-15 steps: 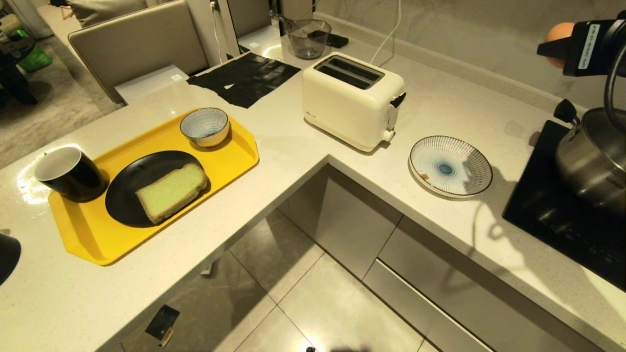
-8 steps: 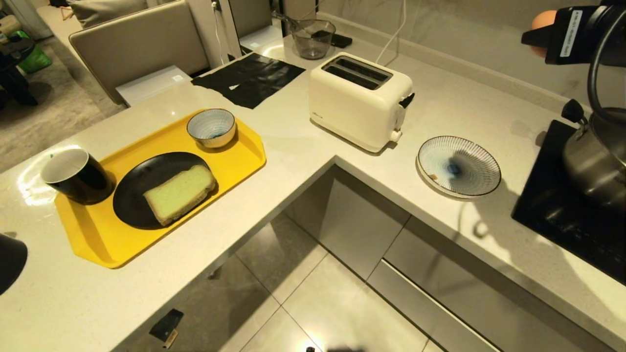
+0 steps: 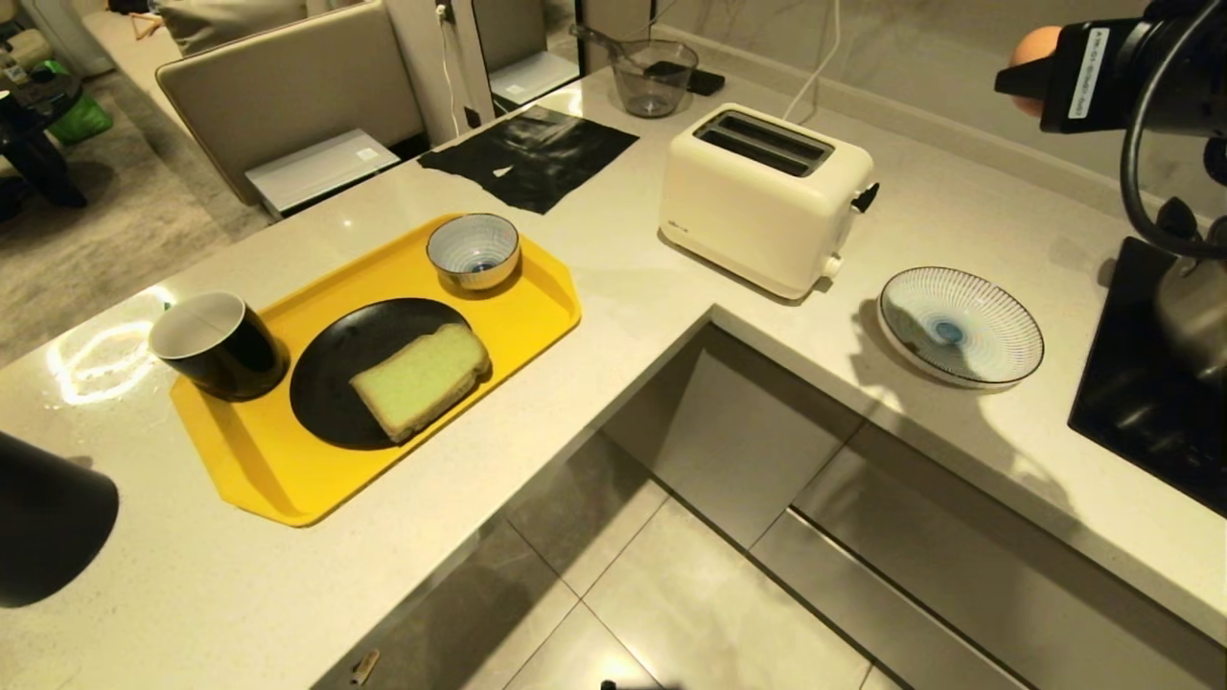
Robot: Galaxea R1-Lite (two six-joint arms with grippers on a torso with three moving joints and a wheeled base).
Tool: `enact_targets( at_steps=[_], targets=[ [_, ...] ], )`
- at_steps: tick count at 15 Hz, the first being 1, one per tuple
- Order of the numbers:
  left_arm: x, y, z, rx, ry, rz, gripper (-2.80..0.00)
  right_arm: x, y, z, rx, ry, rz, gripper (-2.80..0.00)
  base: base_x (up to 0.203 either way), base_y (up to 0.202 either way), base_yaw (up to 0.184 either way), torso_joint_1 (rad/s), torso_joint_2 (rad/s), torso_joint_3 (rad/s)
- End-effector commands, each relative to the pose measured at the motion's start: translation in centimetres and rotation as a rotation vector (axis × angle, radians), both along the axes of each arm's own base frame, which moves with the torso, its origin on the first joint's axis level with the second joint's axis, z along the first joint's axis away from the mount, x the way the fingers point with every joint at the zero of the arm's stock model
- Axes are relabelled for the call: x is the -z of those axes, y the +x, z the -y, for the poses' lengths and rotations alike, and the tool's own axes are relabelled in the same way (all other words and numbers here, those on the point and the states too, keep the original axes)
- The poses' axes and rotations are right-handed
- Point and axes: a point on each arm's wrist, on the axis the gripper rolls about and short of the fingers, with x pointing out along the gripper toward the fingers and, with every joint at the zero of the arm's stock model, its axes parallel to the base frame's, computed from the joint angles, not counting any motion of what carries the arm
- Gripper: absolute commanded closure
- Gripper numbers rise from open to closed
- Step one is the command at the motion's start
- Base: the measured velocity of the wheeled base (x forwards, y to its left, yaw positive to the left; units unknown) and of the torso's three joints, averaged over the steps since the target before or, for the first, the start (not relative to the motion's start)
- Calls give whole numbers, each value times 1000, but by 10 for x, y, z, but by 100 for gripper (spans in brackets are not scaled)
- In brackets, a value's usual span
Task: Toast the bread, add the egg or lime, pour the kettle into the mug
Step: Put the egg in the bowl
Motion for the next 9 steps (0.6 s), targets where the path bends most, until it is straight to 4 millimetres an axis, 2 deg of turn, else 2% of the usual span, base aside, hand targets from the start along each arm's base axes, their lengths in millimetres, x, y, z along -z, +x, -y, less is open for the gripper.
enact_targets(
  at_steps=[1, 9],
  targets=[
    [0, 0, 0, 2, 0, -1, 0, 0, 0, 0, 1, 0, 1, 0, 0, 0, 0, 0, 0, 0],
    [0, 0, 0, 1, 2, -1, 0, 1, 0, 0, 3, 0, -3, 0, 0, 0, 0, 0, 0, 0]
  ],
)
